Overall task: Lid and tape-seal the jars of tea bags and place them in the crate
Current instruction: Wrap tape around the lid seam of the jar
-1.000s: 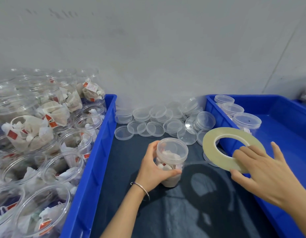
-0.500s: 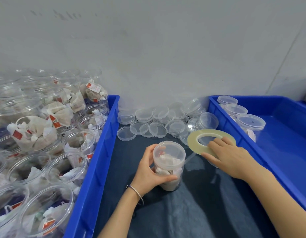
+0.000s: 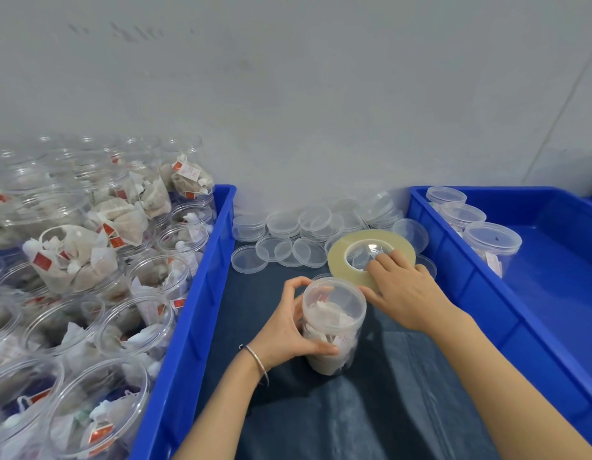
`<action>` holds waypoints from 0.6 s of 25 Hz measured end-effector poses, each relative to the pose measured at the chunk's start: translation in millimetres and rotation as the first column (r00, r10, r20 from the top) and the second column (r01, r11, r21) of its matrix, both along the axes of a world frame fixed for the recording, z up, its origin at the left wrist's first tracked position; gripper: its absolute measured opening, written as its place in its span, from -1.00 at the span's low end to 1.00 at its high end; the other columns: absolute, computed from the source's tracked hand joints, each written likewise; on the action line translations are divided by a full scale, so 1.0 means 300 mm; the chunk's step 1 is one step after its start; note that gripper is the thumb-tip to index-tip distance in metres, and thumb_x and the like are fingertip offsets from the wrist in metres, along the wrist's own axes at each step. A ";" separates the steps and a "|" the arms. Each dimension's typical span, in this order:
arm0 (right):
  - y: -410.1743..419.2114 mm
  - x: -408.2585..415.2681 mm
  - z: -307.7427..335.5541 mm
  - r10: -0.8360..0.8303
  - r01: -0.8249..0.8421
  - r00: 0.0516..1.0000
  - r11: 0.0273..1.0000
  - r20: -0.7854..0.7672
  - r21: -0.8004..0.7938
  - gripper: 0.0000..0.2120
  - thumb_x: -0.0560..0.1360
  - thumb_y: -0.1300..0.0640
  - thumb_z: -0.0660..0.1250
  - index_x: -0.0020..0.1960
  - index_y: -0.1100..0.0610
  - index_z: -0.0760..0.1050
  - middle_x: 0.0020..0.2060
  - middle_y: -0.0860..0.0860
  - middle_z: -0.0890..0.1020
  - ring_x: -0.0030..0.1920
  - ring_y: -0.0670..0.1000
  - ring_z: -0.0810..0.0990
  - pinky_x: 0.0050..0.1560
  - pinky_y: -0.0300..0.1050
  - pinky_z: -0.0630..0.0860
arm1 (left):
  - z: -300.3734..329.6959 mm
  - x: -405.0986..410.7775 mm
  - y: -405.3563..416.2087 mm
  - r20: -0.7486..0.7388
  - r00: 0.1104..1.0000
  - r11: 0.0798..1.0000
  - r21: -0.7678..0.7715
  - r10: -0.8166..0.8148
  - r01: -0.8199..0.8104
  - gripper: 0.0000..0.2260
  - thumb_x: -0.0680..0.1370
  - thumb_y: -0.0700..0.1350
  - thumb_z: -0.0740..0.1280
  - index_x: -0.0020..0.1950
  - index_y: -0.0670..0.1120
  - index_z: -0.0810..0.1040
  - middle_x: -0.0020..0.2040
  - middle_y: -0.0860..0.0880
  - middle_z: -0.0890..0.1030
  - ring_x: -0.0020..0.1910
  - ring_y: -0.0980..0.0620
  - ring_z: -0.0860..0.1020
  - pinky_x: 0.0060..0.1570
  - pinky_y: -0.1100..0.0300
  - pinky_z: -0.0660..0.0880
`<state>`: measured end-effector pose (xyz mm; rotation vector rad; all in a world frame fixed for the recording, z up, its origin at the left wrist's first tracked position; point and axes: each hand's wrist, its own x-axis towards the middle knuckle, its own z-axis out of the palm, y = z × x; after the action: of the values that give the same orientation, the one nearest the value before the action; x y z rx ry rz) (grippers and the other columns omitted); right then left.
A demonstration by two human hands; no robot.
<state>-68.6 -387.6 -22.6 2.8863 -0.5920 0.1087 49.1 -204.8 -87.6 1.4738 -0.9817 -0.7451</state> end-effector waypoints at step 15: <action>0.063 -0.034 -0.017 -0.103 0.107 0.988 0.994 0.113 -0.030 -0.53 0.55 -0.30 -0.05 0.09 0.06 0.36 0.10 -0.07 0.43 0.22 -0.01 0.33 -0.11 -0.03 0.35 | 0.031 -0.223 -0.082 0.088 0.794 0.790 -0.215 0.601 -0.574 -0.19 0.12 -0.08 0.67 0.23 0.16 0.32 0.19 0.17 0.43 0.15 0.41 0.40 0.08 0.56 0.30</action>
<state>-78.9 -368.8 -27.6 2.8219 -0.7530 0.2638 -17.9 -229.5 -78.3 1.5739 -0.6128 -0.0816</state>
